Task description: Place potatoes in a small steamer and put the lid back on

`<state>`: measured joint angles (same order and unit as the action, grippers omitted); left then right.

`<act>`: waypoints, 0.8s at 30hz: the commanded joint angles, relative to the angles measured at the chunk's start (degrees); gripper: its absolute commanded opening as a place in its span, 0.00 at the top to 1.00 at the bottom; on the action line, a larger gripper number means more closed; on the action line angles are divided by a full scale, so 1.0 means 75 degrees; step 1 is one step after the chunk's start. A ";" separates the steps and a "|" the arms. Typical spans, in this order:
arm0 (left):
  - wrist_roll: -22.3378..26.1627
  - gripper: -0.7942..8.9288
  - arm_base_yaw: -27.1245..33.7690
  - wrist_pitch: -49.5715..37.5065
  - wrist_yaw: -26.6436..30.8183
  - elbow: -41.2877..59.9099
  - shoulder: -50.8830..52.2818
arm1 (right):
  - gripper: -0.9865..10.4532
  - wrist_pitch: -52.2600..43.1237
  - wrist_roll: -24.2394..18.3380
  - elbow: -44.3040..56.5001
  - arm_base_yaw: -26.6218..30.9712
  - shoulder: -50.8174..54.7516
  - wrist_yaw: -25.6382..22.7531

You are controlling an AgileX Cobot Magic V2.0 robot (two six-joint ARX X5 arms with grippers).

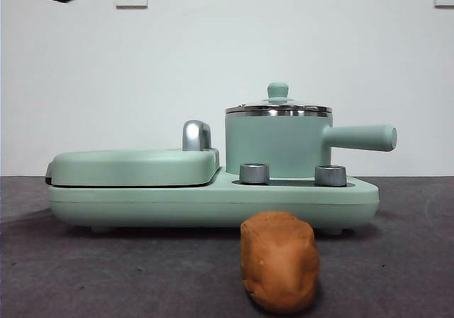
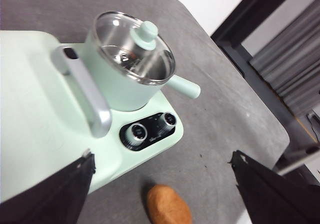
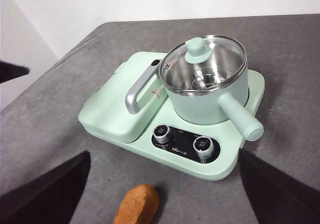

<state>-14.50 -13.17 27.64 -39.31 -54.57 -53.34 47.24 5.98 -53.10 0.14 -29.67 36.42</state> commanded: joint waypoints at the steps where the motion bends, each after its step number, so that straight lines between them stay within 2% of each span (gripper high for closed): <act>1: 0.0306 0.46 -0.0251 -0.0015 0.0119 -0.0603 -0.0708 | 0.49 -0.0058 0.0006 -0.0134 -0.0009 -0.0035 0.0023; 5: 0.0790 0.46 -0.0737 0.0382 0.0577 -0.1679 -0.1883 | 0.49 -0.0061 0.0099 -0.0134 -0.0009 -0.0035 0.0029; 12: 0.1912 0.44 -0.1746 0.1037 0.1830 -0.4112 -0.4092 | 0.49 -0.0061 0.0149 -0.0134 -0.0009 -0.0035 0.0026; 18: 0.2317 0.44 -0.2349 0.0740 0.2203 -0.5622 -0.5630 | 0.49 -0.0061 0.0152 -0.0134 -0.0009 -0.0035 0.0023; 24: 0.2771 0.44 -0.2771 -0.0140 0.2305 -0.6301 -0.6723 | 0.49 -0.0058 0.0152 -0.0134 -0.0009 -0.0035 0.0029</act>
<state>4.14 -33.39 27.86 -22.24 -100.05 -102.35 47.24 6.44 -53.10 0.14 -29.67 36.45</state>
